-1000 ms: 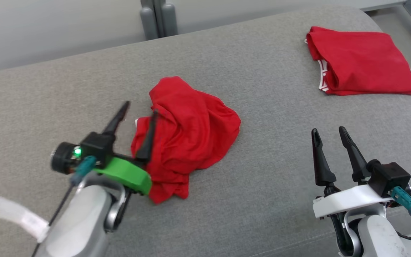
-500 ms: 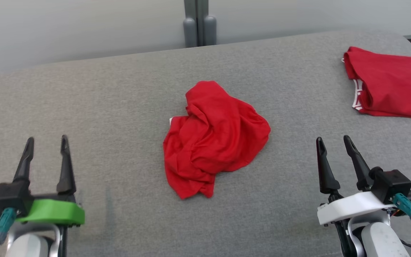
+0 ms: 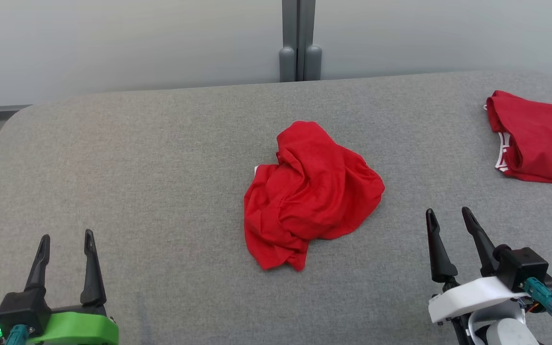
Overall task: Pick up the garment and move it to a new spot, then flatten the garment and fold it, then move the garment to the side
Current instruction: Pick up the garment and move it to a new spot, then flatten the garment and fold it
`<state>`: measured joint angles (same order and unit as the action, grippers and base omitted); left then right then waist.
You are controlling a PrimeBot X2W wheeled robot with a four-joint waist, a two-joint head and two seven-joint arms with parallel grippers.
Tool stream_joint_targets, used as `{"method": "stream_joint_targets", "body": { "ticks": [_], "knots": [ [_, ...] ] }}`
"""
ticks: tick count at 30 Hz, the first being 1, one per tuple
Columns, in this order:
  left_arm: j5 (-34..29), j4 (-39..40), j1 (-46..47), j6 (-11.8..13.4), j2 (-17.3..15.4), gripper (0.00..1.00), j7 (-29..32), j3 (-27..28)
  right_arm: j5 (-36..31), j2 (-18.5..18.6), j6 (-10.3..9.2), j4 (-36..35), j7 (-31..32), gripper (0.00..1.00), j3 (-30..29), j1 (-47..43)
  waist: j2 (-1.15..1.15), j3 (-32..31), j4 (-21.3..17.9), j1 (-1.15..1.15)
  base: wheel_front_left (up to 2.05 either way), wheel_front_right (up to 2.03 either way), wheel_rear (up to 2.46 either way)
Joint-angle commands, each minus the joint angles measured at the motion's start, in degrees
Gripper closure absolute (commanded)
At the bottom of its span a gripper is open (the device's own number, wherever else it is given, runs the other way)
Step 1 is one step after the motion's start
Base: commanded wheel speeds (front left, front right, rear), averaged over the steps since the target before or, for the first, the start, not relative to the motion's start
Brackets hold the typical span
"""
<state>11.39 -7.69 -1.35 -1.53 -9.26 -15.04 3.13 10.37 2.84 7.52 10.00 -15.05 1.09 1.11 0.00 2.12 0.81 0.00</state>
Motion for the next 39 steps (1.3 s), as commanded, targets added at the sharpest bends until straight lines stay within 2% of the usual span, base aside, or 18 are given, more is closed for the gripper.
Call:
{"method": "stream_joint_targets", "body": {
  "ticks": [1, 10, 21, 39],
  "knots": [
    [-0.5, -0.1, -1.08, -0.46, 0.49, 0.0, -0.15, 0.55, -0.47, 0.11, -0.07, 0.13, -0.15, 0.0, -0.14, -0.87, 0.0, -0.49, 0.26, 0.0, 0.0, 0.0, 0.0],
    [-3.01, -0.8, -1.55, -2.54, 2.1, 0.0, -0.15, 2.92, -0.73, 0.11, -0.07, 0.78, -0.15, 0.0, -0.43, -1.31, 0.0, -1.22, 0.13, 0.0, 0.0, 0.0, 0.0],
    [-4.85, -1.28, -1.99, -3.88, 3.3, 0.0, -0.15, 4.51, -0.32, 0.1, -0.07, 0.66, -0.15, 0.0, -0.1, -1.83, 0.0, -2.14, 0.01, 0.0, 0.0, 0.0, 0.0],
    [-6.33, -1.68, -1.49, -4.93, 4.02, 0.0, -0.15, 5.83, -0.49, 0.1, -0.07, 1.36, -0.15, 0.0, 0.22, -1.58, 0.0, -2.19, 0.31, 0.0, 0.0, 0.0, 0.0]
  ]
}}
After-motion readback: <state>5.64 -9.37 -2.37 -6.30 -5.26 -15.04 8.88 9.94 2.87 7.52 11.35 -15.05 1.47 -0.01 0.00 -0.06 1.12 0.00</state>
